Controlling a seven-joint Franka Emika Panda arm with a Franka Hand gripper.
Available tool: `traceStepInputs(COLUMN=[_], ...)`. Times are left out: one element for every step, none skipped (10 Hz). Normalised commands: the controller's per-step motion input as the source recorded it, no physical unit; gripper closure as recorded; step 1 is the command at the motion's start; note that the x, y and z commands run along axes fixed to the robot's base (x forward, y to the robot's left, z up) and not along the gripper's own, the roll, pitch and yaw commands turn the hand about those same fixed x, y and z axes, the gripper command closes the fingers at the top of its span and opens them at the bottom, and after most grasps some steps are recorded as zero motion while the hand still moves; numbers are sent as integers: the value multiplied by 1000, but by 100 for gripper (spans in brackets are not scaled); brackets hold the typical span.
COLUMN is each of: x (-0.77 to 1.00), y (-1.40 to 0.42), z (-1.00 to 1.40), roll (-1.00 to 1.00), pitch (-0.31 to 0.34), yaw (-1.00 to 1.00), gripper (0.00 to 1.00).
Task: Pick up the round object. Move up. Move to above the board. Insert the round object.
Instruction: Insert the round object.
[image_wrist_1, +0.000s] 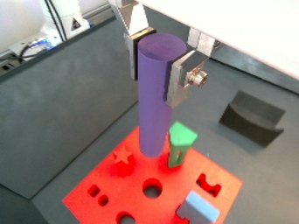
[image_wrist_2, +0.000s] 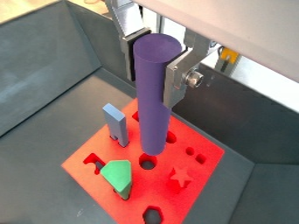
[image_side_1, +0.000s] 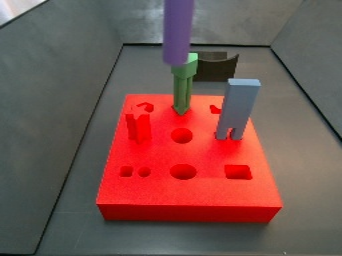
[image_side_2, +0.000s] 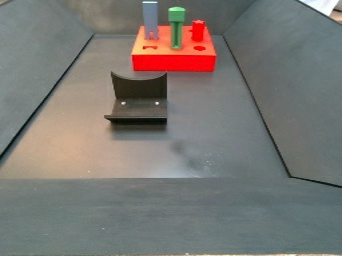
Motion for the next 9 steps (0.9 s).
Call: traceStepInputs(x=[434, 417, 377, 183, 0, -129, -137, -69, -11], y=[-231, -177, -123, -149, -151, -83, -49, -14, -14], z=[-726, -774, -654, -586, -549, -426, -394, -369, -371], roll=[211, 111, 70, 109, 120, 17, 16, 0, 0], pitch=[51, 4, 0, 0, -36, -110, -113, -99, -109], yaw=[-217, -223, -249, -157, -9, -6, -17, -6, 0], gripper=[100, 100, 100, 100, 100, 100, 100, 100, 100])
